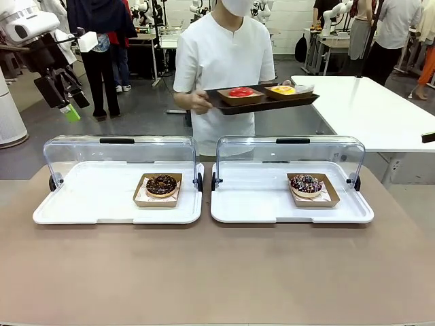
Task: Provide the desired donut to the person.
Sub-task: Place the picked Paper togo box onto the Handle tray extended by the person.
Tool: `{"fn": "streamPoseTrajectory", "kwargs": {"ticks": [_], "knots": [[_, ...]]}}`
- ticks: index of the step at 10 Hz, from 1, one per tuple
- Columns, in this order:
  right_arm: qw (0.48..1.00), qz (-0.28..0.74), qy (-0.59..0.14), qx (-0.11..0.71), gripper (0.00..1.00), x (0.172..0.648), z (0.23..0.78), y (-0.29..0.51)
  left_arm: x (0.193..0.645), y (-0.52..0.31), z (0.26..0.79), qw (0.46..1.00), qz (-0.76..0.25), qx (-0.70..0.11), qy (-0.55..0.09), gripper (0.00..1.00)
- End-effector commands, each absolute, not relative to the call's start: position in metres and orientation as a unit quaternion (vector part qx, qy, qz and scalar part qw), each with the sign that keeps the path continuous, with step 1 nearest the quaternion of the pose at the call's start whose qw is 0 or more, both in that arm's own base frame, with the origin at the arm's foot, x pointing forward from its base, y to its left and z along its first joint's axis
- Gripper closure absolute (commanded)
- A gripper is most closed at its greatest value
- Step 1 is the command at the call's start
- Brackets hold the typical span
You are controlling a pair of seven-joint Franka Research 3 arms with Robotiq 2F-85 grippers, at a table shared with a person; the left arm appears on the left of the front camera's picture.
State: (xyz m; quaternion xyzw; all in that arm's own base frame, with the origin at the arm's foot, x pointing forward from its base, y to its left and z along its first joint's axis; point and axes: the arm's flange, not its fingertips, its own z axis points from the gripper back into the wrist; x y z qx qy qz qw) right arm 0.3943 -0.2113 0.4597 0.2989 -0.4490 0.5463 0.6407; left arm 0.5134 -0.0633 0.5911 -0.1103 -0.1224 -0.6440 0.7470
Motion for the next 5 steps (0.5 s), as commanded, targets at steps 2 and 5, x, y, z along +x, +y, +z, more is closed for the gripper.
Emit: {"fn": "streamPoseTrajectory", "kwargs": {"ticks": [2, 5], "knots": [[0.644, 0.54, -0.447, 0.306, 0.0, 0.394, 0.461, -0.21, 0.487, -0.025, 0.589, 0.759, -0.592, -0.167, -0.215, 0.0], [0.644, 0.54, -0.447, 0.306, 0.0, 0.394, 0.461, -0.21, 0.466, 0.039, 0.559, 0.733, -0.543, -0.247, -0.326, 0.0]]}}
